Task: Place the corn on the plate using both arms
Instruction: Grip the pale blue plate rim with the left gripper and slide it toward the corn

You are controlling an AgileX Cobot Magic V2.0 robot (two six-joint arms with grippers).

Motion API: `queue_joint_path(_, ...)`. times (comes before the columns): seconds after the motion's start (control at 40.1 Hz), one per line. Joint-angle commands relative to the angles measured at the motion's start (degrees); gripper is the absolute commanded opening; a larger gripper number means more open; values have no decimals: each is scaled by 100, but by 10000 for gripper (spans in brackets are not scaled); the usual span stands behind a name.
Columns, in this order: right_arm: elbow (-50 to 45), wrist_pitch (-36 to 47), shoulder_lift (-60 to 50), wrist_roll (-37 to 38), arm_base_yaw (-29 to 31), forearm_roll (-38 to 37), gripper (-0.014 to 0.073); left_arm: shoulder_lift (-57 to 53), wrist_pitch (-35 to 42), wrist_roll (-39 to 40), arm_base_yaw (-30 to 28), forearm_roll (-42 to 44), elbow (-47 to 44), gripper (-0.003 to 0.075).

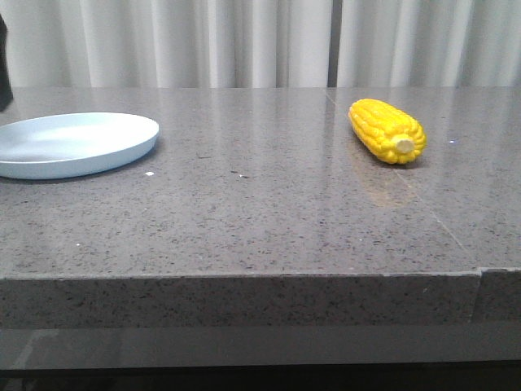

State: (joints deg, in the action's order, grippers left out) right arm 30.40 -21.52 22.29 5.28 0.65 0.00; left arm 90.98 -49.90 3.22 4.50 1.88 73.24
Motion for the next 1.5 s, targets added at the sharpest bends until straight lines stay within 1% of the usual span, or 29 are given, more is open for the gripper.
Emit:
queue_joint_path(0.0,200,414,78,-47,22,-40,652,139,103,-3,28,-97,281,610)
queue_joint_path(0.1,200,414,78,-47,22,-40,652,367,103,-3,28,-252,281,548)
queue_joint_path(0.249,200,414,78,-47,22,-40,652,570,126,-3,28,-290,281,479)
queue_joint_path(0.349,200,414,78,-47,22,-40,652,600,126,-3,28,-374,281,437)
queue_joint_path(0.424,200,414,78,-47,22,-40,652,600,154,-3,28,-383,281,389)
queue_joint_path(0.548,200,414,78,-47,22,-40,652,600,198,-3,28,-425,281,258)
queue_joint_path(0.698,200,414,78,-47,22,-40,652,600,249,-3,28,-486,281,78)
queue_joint_path(0.823,200,414,78,-47,22,-40,652,600,328,-3,28,-533,289,-13)
queue_joint_path(0.997,200,414,78,-47,22,-40,652,480,327,-3,28,-858,491,-20)
queue_joint_path(1.097,200,414,78,-47,22,-40,652,371,330,-5,123,-1096,813,-20)
queue_joint_path(1.271,200,414,78,-47,22,-40,652,428,123,-5,545,-1563,1566,-20)
queue_joint_path(1.396,200,414,78,-47,22,-40,652,636,105,-5,915,-1821,1886,-20)
queue_joint_path(1.471,200,414,78,-47,22,-40,652,823,105,-5,1121,-1836,2014,-20)
